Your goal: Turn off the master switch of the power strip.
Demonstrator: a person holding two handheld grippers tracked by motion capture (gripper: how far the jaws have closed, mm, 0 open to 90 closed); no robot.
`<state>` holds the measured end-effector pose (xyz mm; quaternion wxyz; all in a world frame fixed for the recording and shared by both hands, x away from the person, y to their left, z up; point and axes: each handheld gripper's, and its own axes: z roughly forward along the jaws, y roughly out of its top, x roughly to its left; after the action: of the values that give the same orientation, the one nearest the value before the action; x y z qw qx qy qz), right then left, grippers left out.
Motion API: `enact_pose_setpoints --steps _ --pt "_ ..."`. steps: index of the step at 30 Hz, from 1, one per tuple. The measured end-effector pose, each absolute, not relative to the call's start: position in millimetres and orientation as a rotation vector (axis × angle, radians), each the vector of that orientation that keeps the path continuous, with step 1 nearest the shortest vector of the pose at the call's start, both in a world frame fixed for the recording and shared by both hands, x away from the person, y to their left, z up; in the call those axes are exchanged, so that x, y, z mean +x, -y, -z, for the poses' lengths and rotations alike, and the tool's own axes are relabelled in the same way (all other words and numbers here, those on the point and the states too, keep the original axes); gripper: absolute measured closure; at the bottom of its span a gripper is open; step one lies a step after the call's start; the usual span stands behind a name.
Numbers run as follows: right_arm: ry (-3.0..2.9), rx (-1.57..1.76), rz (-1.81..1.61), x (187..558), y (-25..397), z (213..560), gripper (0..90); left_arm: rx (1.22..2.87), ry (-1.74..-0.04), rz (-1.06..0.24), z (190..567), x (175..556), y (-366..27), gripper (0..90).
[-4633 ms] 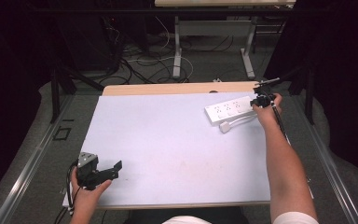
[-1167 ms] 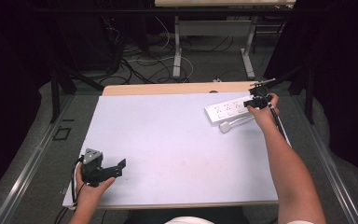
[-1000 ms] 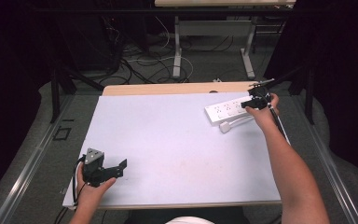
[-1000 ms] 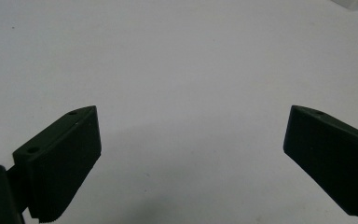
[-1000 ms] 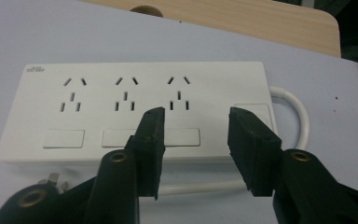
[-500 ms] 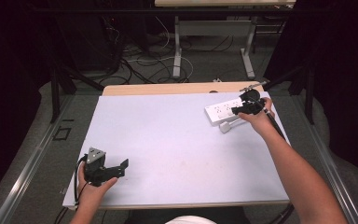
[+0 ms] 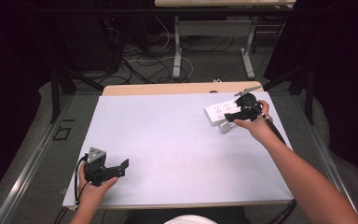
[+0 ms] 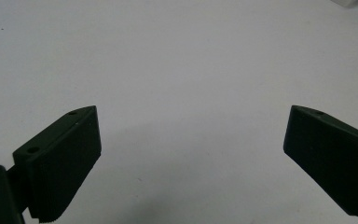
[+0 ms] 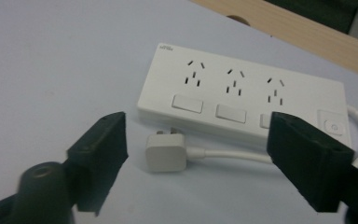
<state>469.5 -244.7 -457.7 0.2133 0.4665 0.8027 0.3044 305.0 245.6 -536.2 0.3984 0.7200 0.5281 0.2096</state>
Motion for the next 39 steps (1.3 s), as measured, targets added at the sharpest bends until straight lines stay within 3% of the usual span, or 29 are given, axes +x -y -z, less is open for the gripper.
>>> enact_pose_setpoints --steps 3,6,25,39 --pt "-2.239 1.285 -0.847 464.1 244.2 455.7 13.1 1.819 -1.343 -0.526 536.7 304.7 -245.3 4.0" --pt "-2.233 1.274 -0.903 459.7 244.2 455.5 0.0 1.824 -1.341 -0.526 537.2 305.0 -245.2 4.0" --pt "-2.278 1.153 -0.894 424.1 235.1 449.5 0.0 1.823 -1.334 -0.523 536.9 304.9 -244.0 4.0" --pt "-2.299 1.125 -0.951 391.9 234.7 463.9 0.0 1.828 -1.335 -0.521 536.2 304.0 -243.5 4.0"
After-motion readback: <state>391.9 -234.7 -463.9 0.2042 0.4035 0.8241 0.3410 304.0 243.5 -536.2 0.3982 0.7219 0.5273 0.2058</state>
